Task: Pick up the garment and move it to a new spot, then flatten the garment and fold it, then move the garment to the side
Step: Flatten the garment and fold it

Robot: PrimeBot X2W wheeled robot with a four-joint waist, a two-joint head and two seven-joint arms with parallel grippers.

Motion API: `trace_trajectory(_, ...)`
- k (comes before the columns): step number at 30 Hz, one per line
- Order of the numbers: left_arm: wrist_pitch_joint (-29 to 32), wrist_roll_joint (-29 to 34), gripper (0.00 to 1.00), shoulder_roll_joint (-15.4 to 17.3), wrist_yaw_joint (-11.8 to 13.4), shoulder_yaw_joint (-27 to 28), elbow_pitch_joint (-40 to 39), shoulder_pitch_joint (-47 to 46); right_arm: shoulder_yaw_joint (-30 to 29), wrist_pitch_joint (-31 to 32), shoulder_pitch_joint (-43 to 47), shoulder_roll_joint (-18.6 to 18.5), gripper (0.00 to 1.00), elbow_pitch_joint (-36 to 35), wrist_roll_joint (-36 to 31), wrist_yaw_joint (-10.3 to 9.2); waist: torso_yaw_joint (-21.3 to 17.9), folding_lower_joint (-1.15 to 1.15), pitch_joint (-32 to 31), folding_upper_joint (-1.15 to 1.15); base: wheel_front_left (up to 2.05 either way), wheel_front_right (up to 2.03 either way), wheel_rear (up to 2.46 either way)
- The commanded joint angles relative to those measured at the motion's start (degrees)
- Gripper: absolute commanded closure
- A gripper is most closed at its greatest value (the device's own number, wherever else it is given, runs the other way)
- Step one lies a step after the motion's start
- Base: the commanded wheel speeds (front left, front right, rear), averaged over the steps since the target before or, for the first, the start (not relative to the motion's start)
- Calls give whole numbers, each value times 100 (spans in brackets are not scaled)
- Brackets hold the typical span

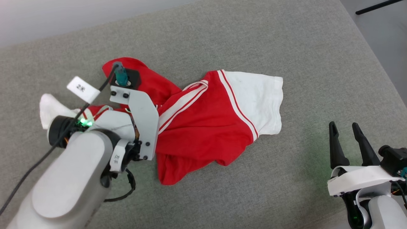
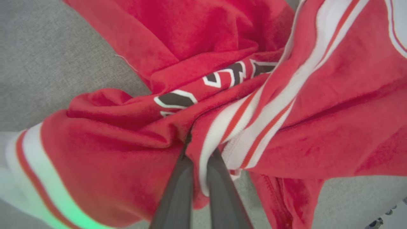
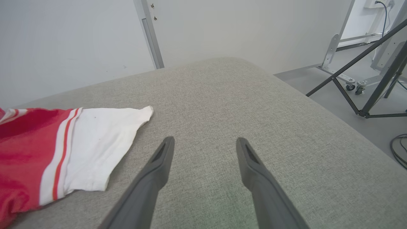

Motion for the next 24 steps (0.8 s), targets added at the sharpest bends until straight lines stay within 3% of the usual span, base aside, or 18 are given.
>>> trace_trajectory(1, 114, 27, 100, 48, 53, -5, -67, -65, -4, -32, -22, 10, 0, 19, -3, -4, 17, 0, -14, 0, 0, 0, 0)
trace_trajectory(11, 681, -104, 100, 315, -77, 46, -655, -359, 13, -32, 45, -37, 0, 74, -32, -4, 113, 0, -117, 0, 0, 0, 0)
trace_trajectory(12, 729, -147, 91, 345, -145, 54, -695, -430, 22, -31, 44, -42, 0, 81, -33, -4, 121, 0, -117, 0, 0, 0, 0)
trace_trajectory(14, 786, -254, 91, 364, -296, 83, -720, -574, 33, -31, 30, -60, 0, 90, -30, -4, 147, 0, -117, 0, 0, 0, 0)
trace_trajectory(15, 794, -309, 85, 377, -404, 92, -693, -674, 43, -31, 20, -68, 0, 98, -26, -4, 155, 0, -112, 0, 0, 0, 0)
trace_trajectory(16, 775, -374, 88, 400, -566, 82, -649, -789, 48, -32, 3, -73, 0, 101, -19, -4, 164, 0, -104, 0, 0, 0, 0)
trace_trajectory(17, 724, -472, 73, 390, -756, 74, -590, -893, 66, -32, -13, -78, 0, 100, -16, -4, 170, 0, -92, 0, 0, 0, 0)
trace_trajectory(19, 630, -583, 93, 375, -1041, 92, -319, -1090, 91, -32, -53, -89, 0, 103, 0, -4, 181, 0, -61, 0, 0, 0, 0)
trace_trajectory(20, 551, -632, 83, 350, -1164, 101, -159, -1199, 123, -32, -75, -92, 0, 104, 8, -4, 182, 0, -39, 0, 0, 0, 0)
trace_trajectory(22, 408, -701, 97, 326, -1450, 72, 218, -1373, 159, -32, -114, -104, 0, 99, 35, -4, 175, 0, 11, 0, 0, 0, 0)
trace_trajectory(23, 312, -710, 95, 313, -1519, 92, 423, -1455, 176, -31, -123, -106, 0, 93, 49, -4, 167, 0, 41, 0, 0, 0, 0)
trace_trajectory(24, 199, -705, 100, 308, -1632, 96, 641, -1519, 192, -31, -128, -108, 0, 91, 60, -4, 158, 0, 71, 0, 0, 0, 0)
